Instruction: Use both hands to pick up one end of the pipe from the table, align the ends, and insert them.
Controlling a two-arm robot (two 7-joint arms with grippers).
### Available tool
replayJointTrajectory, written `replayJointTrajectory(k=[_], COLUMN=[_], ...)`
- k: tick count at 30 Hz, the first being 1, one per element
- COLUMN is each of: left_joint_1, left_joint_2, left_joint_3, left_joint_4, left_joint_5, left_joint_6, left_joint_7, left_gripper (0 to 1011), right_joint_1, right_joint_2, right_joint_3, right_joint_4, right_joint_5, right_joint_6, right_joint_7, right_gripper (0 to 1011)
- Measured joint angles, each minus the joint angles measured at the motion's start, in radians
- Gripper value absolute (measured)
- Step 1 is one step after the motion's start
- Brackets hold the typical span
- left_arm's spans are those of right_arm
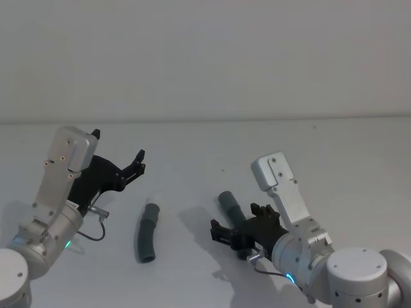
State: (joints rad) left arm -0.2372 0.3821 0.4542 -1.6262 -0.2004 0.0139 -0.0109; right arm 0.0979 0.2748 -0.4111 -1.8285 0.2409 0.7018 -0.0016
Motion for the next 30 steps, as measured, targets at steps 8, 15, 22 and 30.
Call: replayJointTrajectory(k=[8, 15, 22, 30], left_joint_1=[0.0, 0.0, 0.0, 0.0], left_joint_2=[0.0, 0.0, 0.0, 0.0], left_joint_3=[0.0, 0.0, 0.0, 0.0], left_joint_4=[0.0, 0.0, 0.0, 0.0], left_joint_5=[0.0, 0.0, 0.0, 0.0], left_joint_6=[0.0, 0.0, 0.0, 0.0], left_joint_7=[0.0, 0.0, 0.0, 0.0], left_gripper=[1001, 1001, 1002, 1001], right_joint_1=[-0.008, -0.012, -0.014, -0.015], right_joint_2=[0.004, 0.006, 0.007, 0.007], right_joint_3=[0.002, 0.004, 0.005, 0.007], right_joint_4=[0.01, 0.014, 0.016, 0.018], right_joint_5=[-0.005, -0.007, -0.008, -0.01], right_joint_6=[-0.012, -0.022, -0.027, -0.031], right_joint_7=[0.013, 0.02, 0.024, 0.027], right_gripper=[1000, 1000, 1000, 1000])
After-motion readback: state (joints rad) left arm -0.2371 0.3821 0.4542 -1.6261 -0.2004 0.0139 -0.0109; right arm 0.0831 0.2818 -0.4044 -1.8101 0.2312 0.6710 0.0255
